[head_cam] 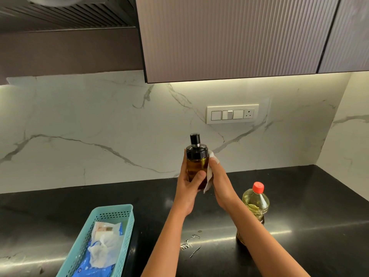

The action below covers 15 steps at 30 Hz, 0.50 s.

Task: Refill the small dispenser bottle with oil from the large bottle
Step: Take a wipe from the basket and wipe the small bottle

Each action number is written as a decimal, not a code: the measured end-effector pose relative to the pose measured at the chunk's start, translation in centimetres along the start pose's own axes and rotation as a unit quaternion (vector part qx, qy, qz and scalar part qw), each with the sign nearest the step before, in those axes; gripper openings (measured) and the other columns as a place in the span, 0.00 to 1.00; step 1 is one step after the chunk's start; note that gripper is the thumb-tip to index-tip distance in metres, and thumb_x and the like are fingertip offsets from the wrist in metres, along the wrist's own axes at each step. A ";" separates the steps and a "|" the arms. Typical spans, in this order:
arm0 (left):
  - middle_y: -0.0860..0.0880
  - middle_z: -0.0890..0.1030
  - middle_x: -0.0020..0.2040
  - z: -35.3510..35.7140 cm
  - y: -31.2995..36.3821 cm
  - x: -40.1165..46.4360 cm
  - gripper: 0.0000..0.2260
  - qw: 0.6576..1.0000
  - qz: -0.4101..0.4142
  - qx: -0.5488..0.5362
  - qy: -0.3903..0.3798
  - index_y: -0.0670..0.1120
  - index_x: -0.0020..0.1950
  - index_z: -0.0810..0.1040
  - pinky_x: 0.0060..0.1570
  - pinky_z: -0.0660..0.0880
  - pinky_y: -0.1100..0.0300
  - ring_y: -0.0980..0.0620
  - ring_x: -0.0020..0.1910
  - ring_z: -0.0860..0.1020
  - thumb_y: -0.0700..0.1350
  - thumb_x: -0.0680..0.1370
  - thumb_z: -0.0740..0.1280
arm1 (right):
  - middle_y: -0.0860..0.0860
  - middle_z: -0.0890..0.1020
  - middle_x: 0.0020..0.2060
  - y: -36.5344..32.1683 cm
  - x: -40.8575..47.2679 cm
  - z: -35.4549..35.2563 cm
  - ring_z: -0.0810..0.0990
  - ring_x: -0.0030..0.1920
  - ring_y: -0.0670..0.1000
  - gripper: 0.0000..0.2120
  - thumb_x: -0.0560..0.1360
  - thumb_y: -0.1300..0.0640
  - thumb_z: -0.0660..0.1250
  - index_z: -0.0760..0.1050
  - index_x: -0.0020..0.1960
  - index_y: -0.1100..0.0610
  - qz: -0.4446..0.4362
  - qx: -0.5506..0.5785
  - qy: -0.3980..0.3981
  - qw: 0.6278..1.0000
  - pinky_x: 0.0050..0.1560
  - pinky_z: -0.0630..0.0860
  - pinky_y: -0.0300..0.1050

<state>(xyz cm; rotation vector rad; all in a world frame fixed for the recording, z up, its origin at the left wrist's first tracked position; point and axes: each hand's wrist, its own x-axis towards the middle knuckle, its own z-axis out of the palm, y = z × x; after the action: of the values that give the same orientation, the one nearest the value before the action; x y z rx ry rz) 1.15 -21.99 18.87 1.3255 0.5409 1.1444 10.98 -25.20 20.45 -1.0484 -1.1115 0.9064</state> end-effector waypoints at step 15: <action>0.54 0.73 0.67 2.1 -1.1 -1.8 0.26 0.998 0.002 -0.027 0.052 0.68 0.68 0.63 0.55 0.77 0.53 0.51 0.67 0.72 0.69 0.71 0.60 | 0.47 0.78 0.52 2.2 -0.1 0.8 0.79 0.52 0.36 0.30 0.76 0.35 0.50 0.67 0.66 0.56 -0.107 -0.012 0.076 0.991 0.47 0.75 0.29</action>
<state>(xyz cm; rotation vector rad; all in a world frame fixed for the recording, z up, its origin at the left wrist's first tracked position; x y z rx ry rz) 2.61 -24.35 17.81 1.2258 0.5784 1.2280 10.05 -24.59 18.40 -0.9798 -1.0855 0.6336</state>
